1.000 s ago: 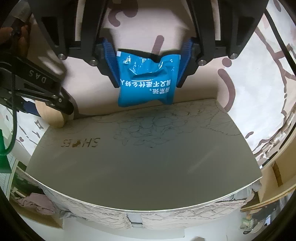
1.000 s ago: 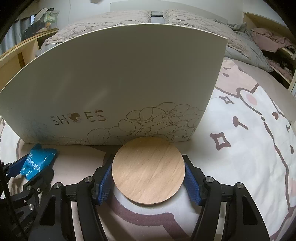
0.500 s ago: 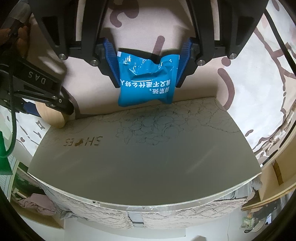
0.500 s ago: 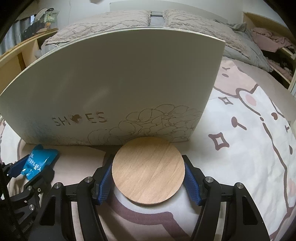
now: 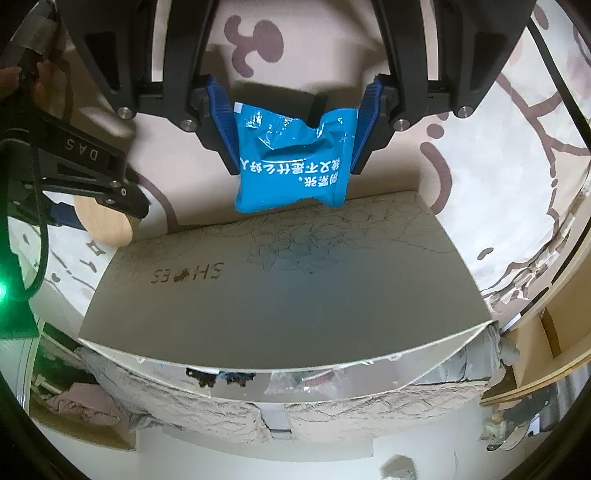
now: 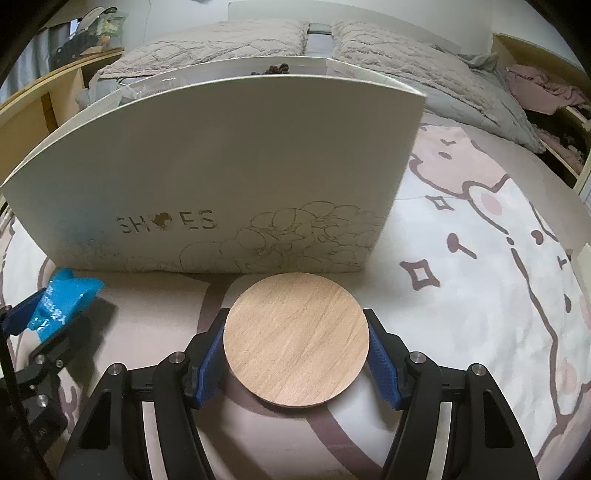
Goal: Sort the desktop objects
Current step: 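Lift the coaster and blue packet with both tools toward the shoe box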
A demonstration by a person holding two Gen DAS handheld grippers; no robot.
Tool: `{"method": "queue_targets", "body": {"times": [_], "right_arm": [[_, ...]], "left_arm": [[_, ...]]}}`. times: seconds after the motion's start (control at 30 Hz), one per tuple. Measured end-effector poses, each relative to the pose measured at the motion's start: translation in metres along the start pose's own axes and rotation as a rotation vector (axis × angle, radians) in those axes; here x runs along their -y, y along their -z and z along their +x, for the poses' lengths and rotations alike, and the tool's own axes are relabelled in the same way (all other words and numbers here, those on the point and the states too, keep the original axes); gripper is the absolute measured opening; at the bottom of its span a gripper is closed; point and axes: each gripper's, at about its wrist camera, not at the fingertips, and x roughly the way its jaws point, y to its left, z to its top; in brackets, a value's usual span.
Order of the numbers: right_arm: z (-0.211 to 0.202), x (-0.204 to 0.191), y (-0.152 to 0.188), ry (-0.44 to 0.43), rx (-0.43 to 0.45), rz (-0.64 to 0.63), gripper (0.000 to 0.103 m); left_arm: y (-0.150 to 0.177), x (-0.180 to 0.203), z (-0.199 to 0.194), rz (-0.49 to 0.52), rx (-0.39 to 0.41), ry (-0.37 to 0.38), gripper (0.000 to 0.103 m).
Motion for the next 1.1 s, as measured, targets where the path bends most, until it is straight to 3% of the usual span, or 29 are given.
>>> {"method": "queue_targets", "body": {"times": [0.53, 0.83, 1.1], "right_arm": [[-0.047, -0.002, 0.000, -0.029, 0.050, -0.034, 0.068], [-0.094, -0.003, -0.021, -0.085, 0.160, -0.024, 0.068], [-0.132, -0.006, -0.059, -0.134, 0.279, -0.021, 0.068]], "left_arm": [[-0.007, 0.006, -0.043, -0.055, 0.073, -0.005, 0.057], [-0.027, 0.003, -0.074, -0.080, 0.177, 0.004, 0.057], [-0.065, 0.003, -0.100, -0.065, 0.265, 0.000, 0.057]]}}
